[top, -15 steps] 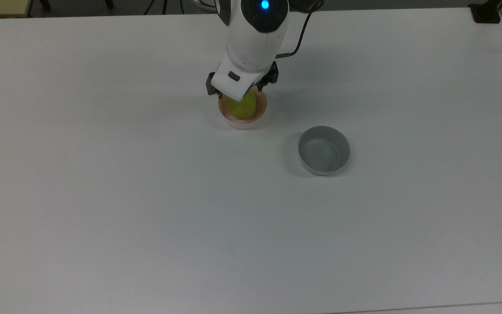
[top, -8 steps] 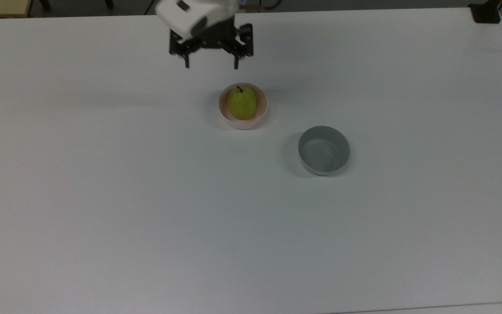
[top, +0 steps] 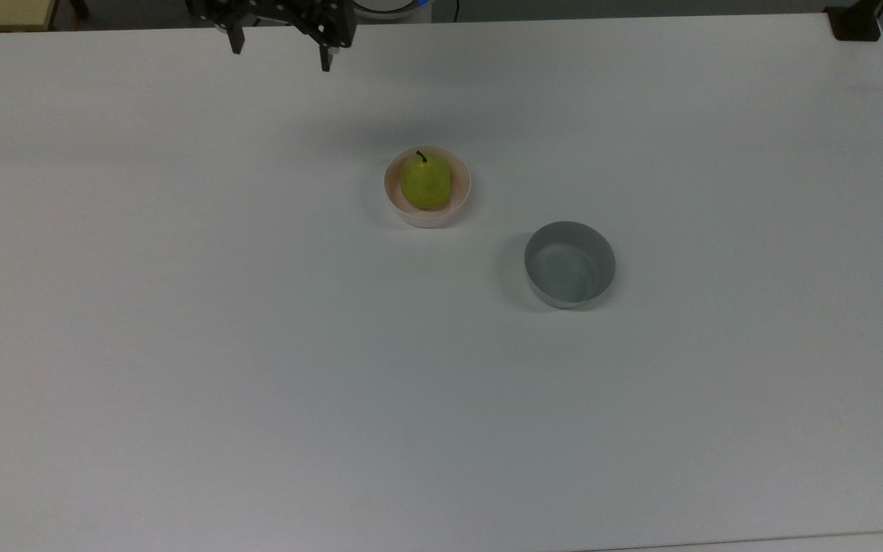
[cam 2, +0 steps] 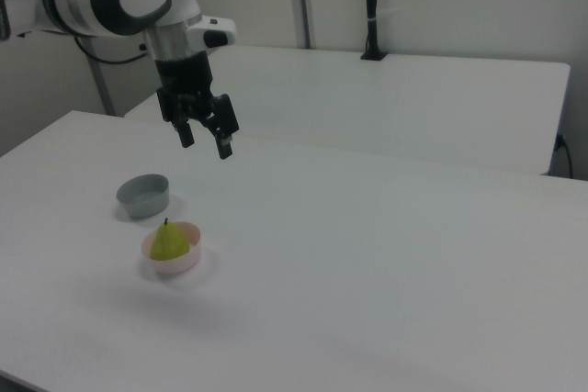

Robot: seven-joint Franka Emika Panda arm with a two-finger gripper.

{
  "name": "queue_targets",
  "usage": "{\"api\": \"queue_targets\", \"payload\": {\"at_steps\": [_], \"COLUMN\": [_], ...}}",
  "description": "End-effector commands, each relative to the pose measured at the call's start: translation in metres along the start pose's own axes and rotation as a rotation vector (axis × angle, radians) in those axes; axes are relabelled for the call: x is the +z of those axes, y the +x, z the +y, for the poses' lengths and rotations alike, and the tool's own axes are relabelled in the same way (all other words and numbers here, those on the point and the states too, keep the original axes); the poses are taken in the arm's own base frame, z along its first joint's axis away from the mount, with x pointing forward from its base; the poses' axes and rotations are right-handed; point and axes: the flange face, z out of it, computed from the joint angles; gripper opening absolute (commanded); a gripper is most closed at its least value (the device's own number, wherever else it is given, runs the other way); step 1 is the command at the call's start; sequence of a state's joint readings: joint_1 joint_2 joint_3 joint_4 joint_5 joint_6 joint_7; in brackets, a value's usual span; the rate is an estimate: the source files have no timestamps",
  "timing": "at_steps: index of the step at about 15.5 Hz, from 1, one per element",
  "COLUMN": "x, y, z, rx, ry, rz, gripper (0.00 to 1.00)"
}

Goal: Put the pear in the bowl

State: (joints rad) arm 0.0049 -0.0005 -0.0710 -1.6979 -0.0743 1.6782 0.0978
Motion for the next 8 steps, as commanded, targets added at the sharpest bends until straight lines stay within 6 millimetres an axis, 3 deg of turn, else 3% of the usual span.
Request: {"api": "queue_targets", "payload": {"at_steps": [1, 8], "x": [-0.0127, -0.0142], "y": [-0.003, 0.0043], "z": [-0.001, 0.003], "rx": [0.028, 0.041], "ry": [0.006, 0.008], "rz": [-0.006, -0.001], "gripper": [1.0, 1.0]}}
